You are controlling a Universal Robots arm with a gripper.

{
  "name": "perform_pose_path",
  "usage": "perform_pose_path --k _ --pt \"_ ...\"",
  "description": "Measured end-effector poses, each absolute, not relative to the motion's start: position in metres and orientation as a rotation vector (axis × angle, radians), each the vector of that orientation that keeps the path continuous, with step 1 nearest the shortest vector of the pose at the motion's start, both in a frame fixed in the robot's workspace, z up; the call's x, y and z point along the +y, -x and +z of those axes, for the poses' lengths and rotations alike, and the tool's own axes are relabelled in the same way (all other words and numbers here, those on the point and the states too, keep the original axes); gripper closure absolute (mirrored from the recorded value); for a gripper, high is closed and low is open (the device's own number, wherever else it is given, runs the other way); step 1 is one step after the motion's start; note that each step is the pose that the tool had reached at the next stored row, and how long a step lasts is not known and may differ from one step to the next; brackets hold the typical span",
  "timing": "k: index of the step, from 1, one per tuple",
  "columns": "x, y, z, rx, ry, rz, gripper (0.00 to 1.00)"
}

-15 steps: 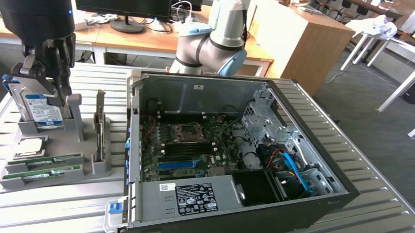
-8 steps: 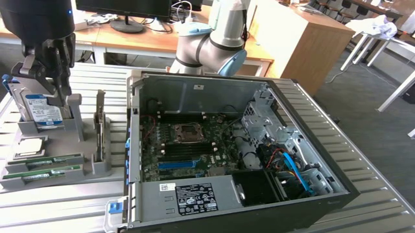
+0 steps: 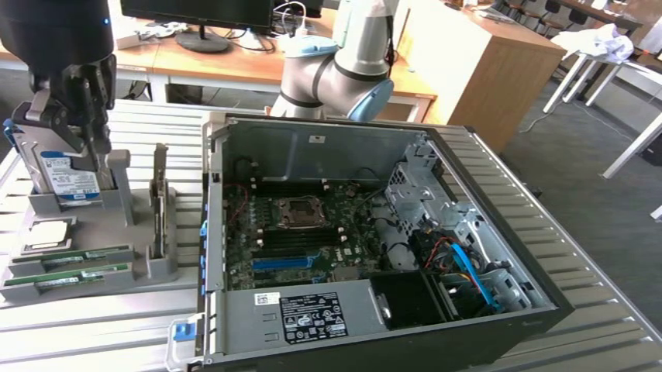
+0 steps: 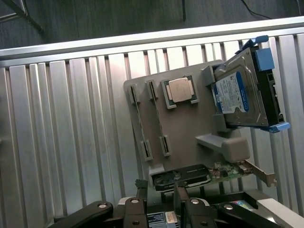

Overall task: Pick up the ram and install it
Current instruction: 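Pick up the ram and move it above insertion slot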

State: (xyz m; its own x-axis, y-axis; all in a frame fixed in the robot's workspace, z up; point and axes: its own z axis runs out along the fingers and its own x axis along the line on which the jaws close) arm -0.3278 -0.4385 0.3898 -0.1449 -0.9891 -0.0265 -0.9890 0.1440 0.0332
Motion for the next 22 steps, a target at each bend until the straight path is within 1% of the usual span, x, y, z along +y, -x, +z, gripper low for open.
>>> perform_pose_path --k 22 --pt "-0.4393 0.3372 0.3822 -2.375 -2.053 -0.067 0.64"
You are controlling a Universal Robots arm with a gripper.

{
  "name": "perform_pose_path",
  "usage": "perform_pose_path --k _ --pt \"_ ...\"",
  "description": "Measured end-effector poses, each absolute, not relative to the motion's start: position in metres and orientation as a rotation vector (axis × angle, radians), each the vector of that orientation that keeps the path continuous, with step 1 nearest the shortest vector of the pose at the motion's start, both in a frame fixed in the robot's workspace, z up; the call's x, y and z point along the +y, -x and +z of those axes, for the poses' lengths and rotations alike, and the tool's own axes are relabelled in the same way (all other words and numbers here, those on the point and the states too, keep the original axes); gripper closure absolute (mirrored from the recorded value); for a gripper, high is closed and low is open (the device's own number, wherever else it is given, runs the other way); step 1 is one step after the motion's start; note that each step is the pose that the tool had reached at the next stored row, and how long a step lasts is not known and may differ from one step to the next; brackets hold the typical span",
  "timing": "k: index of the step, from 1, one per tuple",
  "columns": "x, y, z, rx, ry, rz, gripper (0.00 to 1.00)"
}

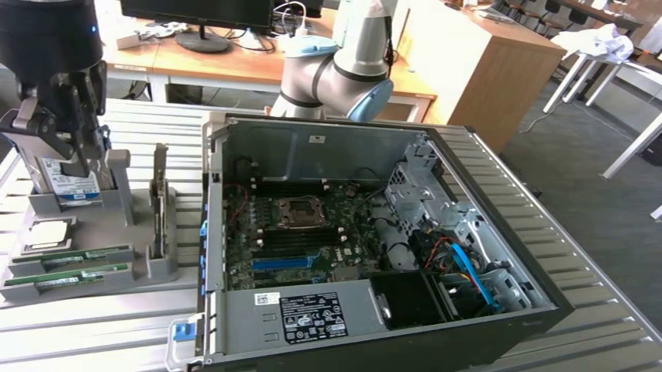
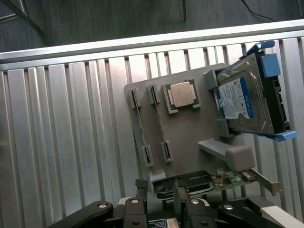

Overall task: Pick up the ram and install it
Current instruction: 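Pick up the ram and move it above insertion slot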

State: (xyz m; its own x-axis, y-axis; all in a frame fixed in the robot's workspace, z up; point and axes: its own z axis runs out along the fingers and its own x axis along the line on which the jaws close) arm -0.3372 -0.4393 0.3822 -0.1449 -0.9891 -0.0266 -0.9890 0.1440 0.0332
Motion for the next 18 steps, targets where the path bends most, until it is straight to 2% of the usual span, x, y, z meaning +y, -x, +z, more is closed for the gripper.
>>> perform_pose_path --k 18 --pt "-0.4395 0.3419 0.3771 -2.375 -2.053 -0.067 0.64"
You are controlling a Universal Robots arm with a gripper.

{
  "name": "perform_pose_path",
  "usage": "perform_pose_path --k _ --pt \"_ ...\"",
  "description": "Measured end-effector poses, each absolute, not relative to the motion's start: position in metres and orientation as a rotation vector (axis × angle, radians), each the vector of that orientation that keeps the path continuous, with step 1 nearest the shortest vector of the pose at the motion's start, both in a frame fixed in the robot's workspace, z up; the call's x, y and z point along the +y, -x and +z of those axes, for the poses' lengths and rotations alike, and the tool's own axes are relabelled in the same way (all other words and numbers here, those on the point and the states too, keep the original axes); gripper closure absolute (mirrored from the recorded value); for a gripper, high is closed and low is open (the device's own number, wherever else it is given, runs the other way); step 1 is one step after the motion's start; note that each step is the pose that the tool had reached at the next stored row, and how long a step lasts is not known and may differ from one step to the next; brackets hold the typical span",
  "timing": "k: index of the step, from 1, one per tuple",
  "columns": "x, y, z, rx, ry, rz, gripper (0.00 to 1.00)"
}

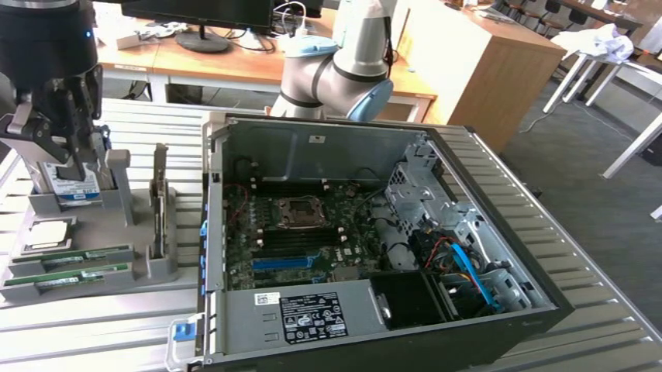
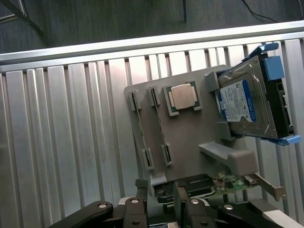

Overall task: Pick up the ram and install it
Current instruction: 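Pick up the ram and move it above insertion slot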

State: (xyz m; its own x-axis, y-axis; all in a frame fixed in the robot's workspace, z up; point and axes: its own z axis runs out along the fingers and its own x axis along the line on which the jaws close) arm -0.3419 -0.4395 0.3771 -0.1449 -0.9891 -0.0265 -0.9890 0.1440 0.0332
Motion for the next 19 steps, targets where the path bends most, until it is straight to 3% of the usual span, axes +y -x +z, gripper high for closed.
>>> perform_pose_path --k 19 --pt "-0.4396 0.3425 0.3714 -2.209 -2.225 -0.063 0.64"
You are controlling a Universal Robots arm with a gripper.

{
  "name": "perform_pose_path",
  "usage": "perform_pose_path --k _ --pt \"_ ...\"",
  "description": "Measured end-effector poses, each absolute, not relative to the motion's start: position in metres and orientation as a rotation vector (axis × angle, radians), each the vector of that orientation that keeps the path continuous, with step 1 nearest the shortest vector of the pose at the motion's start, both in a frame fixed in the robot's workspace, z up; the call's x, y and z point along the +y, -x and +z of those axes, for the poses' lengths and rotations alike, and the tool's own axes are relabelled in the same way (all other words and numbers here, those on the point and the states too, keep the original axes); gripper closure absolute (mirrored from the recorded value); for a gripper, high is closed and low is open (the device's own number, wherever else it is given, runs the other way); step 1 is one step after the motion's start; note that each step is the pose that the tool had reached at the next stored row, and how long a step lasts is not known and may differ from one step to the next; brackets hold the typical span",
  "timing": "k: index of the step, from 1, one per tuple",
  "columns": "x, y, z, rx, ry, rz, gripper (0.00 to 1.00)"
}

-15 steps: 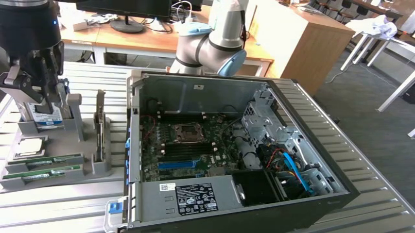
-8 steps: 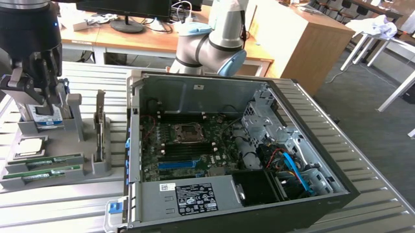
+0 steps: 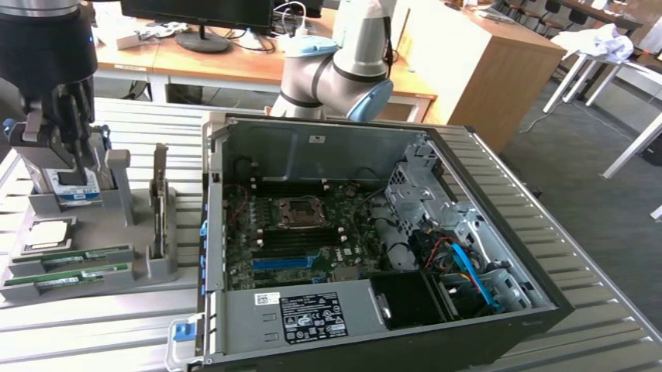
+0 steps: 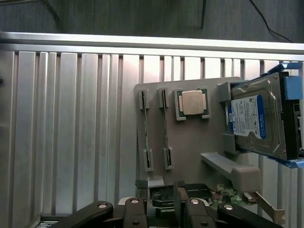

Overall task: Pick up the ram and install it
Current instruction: 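Pick up the ram and move it above insertion slot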

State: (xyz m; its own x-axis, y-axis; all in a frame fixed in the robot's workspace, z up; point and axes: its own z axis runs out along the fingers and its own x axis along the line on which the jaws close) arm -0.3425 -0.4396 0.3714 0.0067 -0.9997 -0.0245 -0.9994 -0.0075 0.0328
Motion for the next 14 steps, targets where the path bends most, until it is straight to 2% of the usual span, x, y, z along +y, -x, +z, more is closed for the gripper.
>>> perform_pose_path --k 14 --pt "-0.4396 0.3425 0.3676 -2.207 -2.226 -0.063 0.64"
